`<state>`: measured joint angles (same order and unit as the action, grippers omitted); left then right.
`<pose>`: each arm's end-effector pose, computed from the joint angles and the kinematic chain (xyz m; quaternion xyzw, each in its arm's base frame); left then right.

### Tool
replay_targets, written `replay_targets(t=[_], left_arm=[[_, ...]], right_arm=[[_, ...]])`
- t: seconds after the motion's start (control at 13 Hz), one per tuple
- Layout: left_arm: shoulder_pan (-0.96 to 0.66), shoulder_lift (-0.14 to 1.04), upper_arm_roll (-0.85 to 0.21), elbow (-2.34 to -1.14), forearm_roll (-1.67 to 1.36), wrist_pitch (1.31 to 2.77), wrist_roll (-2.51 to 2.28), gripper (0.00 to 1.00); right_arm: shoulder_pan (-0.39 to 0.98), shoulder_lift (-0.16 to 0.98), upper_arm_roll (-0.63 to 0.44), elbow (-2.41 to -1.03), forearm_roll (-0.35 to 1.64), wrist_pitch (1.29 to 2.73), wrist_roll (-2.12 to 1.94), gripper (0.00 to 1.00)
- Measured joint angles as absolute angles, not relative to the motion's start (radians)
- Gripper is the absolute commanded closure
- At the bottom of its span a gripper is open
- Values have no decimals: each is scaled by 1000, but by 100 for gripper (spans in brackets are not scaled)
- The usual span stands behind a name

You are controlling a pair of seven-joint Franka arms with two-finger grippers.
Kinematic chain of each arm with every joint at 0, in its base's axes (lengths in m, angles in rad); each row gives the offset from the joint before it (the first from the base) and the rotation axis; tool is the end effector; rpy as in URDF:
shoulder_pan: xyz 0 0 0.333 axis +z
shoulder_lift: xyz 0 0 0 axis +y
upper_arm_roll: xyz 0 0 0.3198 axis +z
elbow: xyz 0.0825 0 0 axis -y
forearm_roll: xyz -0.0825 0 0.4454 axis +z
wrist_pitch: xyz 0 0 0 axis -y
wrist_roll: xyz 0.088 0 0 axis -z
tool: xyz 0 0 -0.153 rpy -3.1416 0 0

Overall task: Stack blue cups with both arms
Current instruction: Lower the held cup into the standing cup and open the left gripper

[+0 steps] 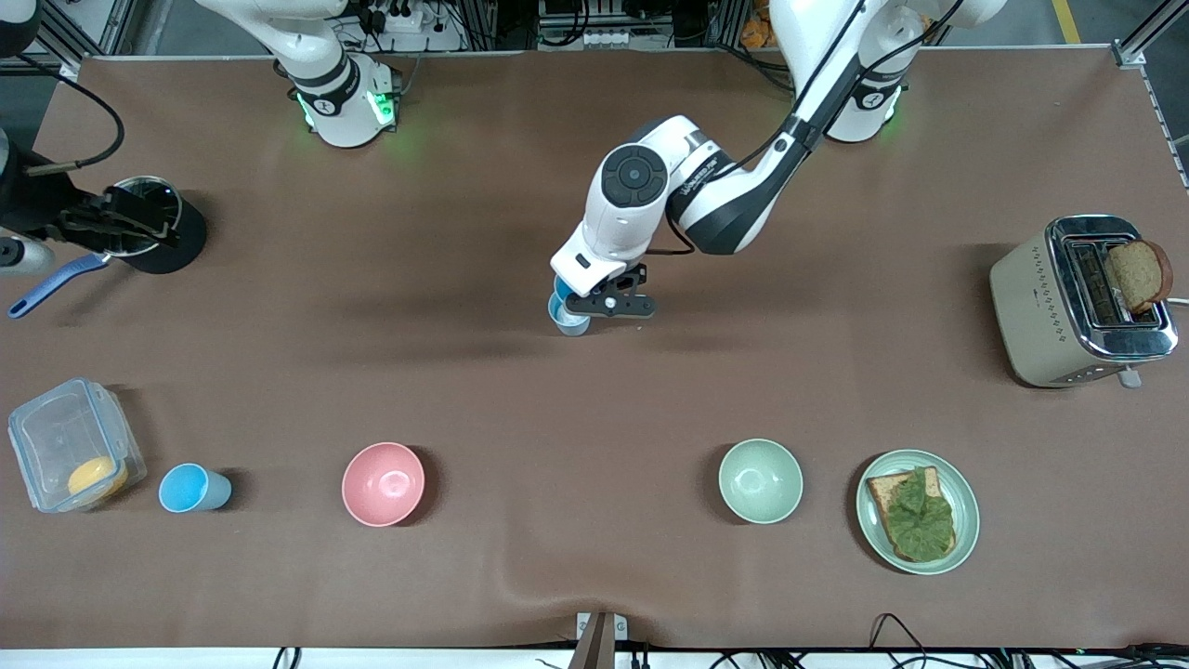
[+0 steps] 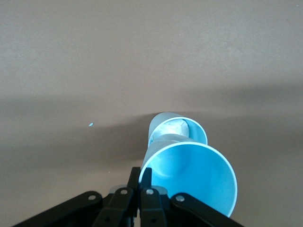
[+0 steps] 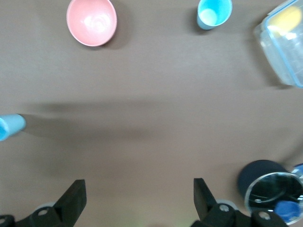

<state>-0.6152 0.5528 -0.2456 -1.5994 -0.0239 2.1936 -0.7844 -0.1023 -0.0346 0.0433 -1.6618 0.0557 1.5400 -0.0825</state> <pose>0.5002 -0.5606 0.2480 0.9968 -0.0120 -0.0345 0.0706 0.5946 -0.0261 0.5528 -0.9986 -0.0113 0.0416 0.0301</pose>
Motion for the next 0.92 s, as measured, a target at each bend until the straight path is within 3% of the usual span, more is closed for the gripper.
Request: replay_targets(t=[0.85,0.92], left_arm=[[-630,592,-241,-1598,34,2250,-789,100],[-632,594,-241,-1598,36,2256,-789,93]], right_arm=[[-108,-87,40,-1668,6,1480,-93,0],[-112,-90,38,-1668,8,1479,-93,0]])
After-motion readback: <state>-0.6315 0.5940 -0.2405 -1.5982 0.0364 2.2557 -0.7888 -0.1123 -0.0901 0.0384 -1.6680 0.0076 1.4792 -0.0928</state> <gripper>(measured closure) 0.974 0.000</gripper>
